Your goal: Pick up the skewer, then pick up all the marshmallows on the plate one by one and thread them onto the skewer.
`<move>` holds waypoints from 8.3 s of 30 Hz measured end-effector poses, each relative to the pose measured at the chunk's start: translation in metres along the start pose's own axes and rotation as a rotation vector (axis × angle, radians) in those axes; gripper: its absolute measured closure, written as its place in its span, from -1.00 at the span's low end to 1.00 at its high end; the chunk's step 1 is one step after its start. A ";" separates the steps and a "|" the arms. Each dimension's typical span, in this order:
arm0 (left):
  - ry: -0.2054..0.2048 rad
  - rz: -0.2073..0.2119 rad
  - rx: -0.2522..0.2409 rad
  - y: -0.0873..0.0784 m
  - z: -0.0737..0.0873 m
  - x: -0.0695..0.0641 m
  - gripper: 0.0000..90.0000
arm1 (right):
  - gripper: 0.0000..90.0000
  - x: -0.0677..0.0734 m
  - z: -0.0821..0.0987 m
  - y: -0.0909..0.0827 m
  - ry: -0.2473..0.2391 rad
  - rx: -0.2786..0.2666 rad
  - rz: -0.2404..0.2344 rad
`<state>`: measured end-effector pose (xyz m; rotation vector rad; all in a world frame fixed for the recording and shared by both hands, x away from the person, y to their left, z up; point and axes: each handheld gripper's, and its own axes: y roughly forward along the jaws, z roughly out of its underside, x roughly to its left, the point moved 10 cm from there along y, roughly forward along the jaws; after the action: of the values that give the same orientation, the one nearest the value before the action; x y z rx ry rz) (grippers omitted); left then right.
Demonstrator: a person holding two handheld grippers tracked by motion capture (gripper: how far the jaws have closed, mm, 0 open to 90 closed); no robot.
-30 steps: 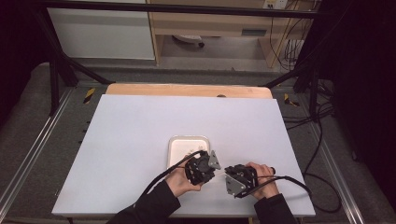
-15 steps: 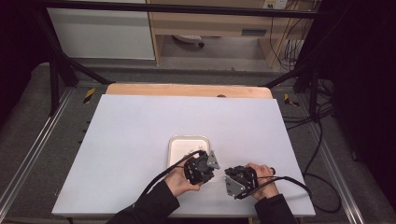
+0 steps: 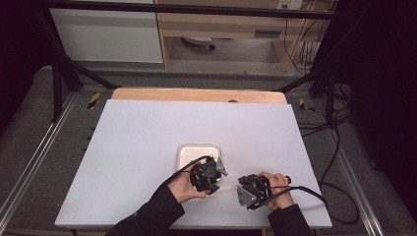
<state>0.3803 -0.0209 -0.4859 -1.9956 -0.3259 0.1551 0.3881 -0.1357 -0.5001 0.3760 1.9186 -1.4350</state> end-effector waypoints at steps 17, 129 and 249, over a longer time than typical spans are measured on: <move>0.030 -0.005 0.066 0.014 -0.002 -0.009 0.96 | 0.98 0.000 -0.004 -0.002 -0.035 -0.004 0.000; -0.400 -0.182 -0.439 -0.056 0.128 0.051 0.97 | -0.72 -0.090 -0.068 0.071 1.161 -0.270 -0.158; -0.312 -0.198 -0.514 -0.053 0.104 0.028 0.97 | 0.72 -0.115 -0.105 0.004 1.375 -0.795 -0.386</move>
<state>0.3725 0.0989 -0.4817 -2.4293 -0.8282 0.2787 0.4351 -0.0171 -0.4098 0.7114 3.5793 -0.3329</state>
